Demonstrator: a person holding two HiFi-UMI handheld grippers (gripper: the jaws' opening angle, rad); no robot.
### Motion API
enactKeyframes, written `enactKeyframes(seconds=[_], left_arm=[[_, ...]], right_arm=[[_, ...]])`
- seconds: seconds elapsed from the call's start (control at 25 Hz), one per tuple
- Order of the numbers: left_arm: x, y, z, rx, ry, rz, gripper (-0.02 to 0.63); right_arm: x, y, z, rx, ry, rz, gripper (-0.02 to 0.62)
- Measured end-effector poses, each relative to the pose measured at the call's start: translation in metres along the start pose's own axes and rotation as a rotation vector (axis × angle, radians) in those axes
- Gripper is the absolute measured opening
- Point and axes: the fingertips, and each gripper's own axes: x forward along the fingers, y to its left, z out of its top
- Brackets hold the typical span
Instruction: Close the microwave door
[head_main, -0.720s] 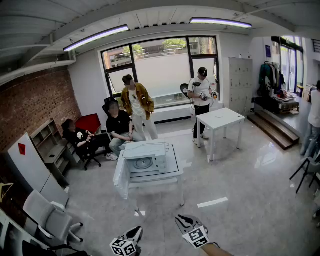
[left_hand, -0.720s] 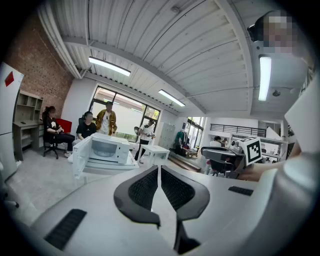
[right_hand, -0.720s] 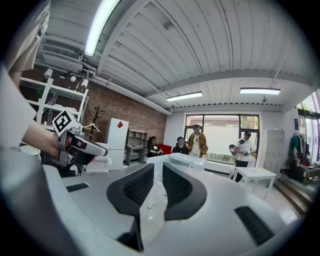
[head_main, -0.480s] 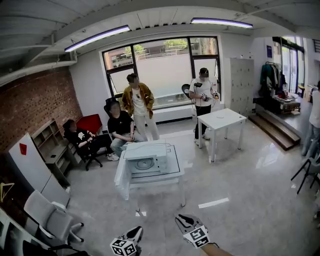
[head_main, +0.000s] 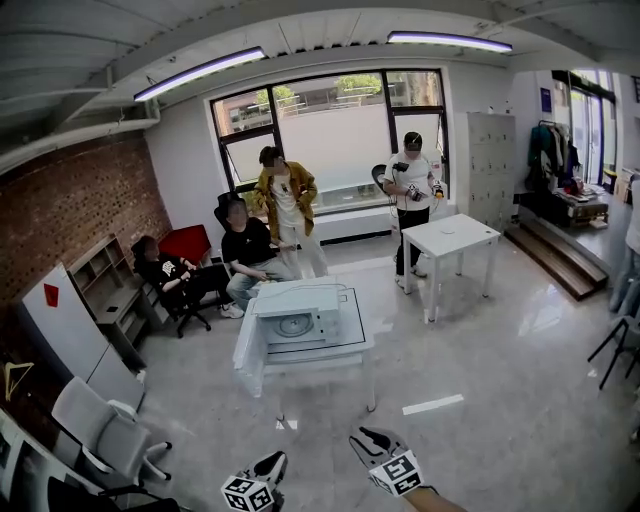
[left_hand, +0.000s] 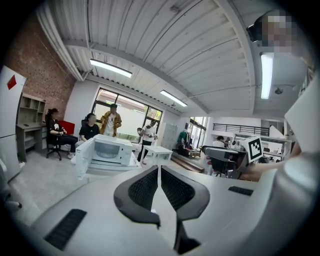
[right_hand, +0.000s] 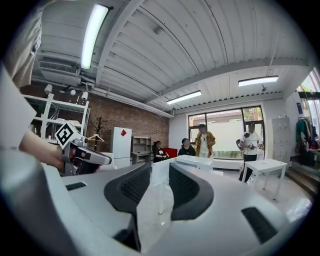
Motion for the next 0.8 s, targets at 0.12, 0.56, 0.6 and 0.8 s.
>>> enactKeyframes(seconds=[0.12,0.56,0.6,0.8], left_arm=[[-0.002,0.005,-0.002,0.002,-0.005,0.013,0.009],[-0.001,0.076,0.012,-0.028,-0.008,0.027,0.009],[0.001,0.085,0.014,-0.031,-0.006,0.025,0.009],[0.019,0.131,0.026,-0.036,0.005,-0.004,0.009]], right_arm=[[0.004,0.004,0.003,-0.009,-0.001,0.015,0.104],[0.077,0.011,0.013,-0.004,-0.012,0.009,0.104],[0.085,0.012,0.014,0.001,-0.014,0.005,0.104],[0.128,0.008,0.017,-0.004,0.0,-0.016,0.104]])
